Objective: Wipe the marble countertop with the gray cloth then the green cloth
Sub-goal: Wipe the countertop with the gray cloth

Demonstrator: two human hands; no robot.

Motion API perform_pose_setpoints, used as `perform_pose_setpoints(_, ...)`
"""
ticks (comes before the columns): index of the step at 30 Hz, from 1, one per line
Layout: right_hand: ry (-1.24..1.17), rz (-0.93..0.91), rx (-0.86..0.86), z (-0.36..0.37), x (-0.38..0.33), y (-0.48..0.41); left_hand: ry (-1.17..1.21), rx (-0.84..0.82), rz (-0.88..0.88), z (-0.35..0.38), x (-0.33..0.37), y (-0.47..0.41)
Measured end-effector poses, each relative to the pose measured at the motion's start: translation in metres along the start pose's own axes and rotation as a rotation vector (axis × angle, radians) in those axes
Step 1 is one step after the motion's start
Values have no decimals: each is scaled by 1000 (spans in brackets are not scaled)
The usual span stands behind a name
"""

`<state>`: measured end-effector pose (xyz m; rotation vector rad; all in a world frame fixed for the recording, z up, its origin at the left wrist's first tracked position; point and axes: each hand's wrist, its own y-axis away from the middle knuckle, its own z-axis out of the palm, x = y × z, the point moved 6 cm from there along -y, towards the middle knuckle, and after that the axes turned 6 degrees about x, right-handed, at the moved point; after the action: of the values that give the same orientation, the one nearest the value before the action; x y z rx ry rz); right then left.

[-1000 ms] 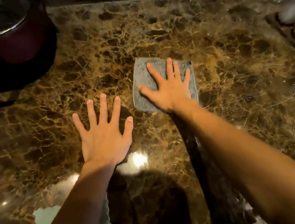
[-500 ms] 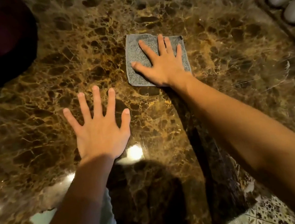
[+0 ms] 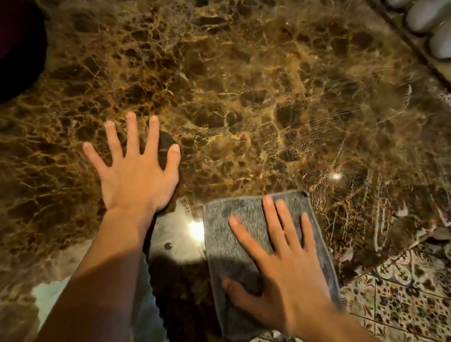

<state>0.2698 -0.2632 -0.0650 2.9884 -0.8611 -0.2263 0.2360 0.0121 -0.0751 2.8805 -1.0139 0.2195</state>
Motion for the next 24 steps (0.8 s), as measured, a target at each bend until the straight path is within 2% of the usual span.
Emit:
perform_pose_setpoints(5, 37, 15, -1, -1, 5, -20, 0, 0, -3, 0, 0, 0)
perform_pose_setpoints(8, -25, 76, -84, -5, 20, -81, -13, 6, -8, -1, 1, 0)
perform_pose_setpoints(17, -62, 165, -29, -28, 75, -305, -34, 15, -12, 0, 2, 1)
perform_pose_setpoints(24, -80, 236, -5, -34, 95, -363, -40, 12, -15, -1, 2, 0)
